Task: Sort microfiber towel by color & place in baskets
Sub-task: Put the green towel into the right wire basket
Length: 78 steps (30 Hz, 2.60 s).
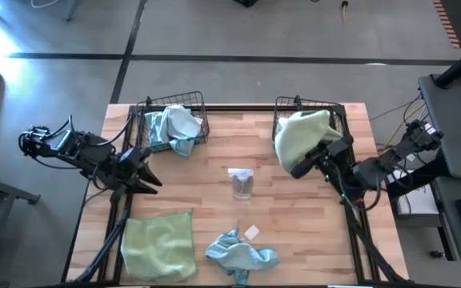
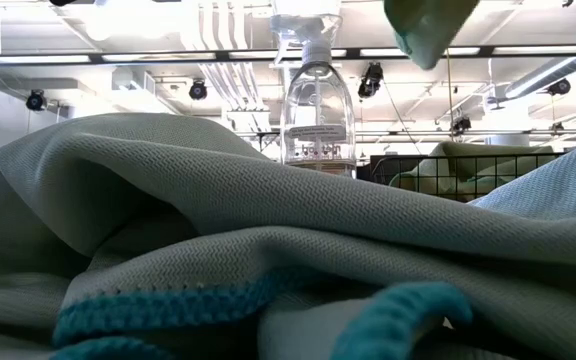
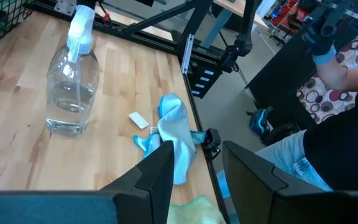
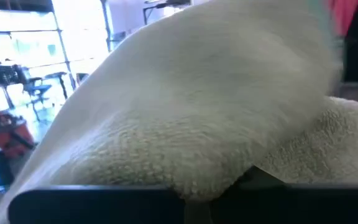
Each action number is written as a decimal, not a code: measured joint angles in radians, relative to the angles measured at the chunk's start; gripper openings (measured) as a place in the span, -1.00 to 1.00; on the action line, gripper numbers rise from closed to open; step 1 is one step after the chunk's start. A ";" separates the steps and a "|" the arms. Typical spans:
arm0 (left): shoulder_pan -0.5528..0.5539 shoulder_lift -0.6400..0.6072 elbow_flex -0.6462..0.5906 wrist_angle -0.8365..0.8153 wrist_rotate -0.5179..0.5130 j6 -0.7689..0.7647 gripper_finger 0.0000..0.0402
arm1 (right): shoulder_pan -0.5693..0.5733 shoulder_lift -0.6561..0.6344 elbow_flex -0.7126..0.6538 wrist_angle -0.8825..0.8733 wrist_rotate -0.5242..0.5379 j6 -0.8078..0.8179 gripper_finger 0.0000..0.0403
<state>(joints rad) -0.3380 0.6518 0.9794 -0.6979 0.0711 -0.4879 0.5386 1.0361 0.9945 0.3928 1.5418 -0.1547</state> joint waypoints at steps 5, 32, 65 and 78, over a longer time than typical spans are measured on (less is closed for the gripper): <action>0.000 0.000 0.000 -0.001 0.000 -0.004 -0.39 | -0.077 0.005 0.024 0.001 0.029 -0.059 -0.83; 0.000 0.000 0.000 -0.006 -0.009 -0.029 -0.39 | -0.503 0.005 0.012 -0.058 0.029 -0.515 -0.83; 0.000 0.000 0.000 -0.006 -0.011 -0.047 -0.39 | -0.623 0.013 0.003 -1.280 -0.443 0.734 -0.75; 0.000 0.000 0.000 -0.006 -0.011 -0.046 -0.39 | -0.644 0.013 0.003 -1.280 -0.446 0.733 -0.32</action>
<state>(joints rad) -0.3378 0.6518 0.9794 -0.7041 0.0605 -0.5343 -0.1054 1.0489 0.9977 -0.8867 1.0954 0.5781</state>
